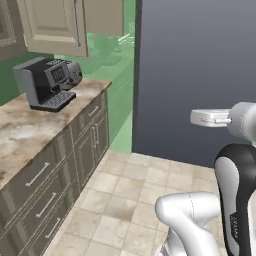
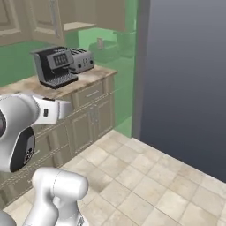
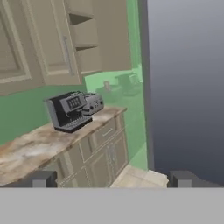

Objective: Open the cabinet directly in front. Then move the liquor and the cup to the dining counter with the candle on it.

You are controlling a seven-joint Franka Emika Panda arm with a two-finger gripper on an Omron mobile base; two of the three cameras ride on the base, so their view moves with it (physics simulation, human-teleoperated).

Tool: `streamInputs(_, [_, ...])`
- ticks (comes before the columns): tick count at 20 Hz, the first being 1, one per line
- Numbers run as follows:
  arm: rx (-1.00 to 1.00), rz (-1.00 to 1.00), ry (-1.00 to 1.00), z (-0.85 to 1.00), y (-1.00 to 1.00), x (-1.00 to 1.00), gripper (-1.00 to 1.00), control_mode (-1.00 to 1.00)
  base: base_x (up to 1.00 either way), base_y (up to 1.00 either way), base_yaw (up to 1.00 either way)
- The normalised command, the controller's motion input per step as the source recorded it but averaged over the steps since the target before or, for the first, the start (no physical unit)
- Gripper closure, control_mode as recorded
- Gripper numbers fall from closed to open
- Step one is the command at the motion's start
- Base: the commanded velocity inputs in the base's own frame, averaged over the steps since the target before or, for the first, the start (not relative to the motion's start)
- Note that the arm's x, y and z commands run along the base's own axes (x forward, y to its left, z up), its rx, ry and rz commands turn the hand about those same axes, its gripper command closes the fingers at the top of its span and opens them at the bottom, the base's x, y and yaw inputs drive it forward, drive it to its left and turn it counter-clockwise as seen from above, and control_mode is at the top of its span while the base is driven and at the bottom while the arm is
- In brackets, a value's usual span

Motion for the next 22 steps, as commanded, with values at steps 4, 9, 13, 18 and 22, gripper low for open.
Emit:
streamInputs(4, [0.00,0.00,0.00,0.00,0.00,0.00,-1.00,1.00,0.00,-0.97,0.50])
streamInputs(9, [0.00,0.00,0.00,0.00,0.00,0.00,-1.00,1.00,0.00,-0.96,0.54])
streamInputs(13, [0.00,0.00,0.00,0.00,0.00,0.00,-1.00,1.00,0.10,-0.99,0.55])
streamInputs(18, [0.00,0.00,0.00,0.00,0.00,0.00,-1.00,1.00,0.96,-0.76,0.49])
streamInputs(22, [0.00,0.00,0.00,0.00,0.00,0.00,-1.00,1.00,1.00,-0.92,0.43])
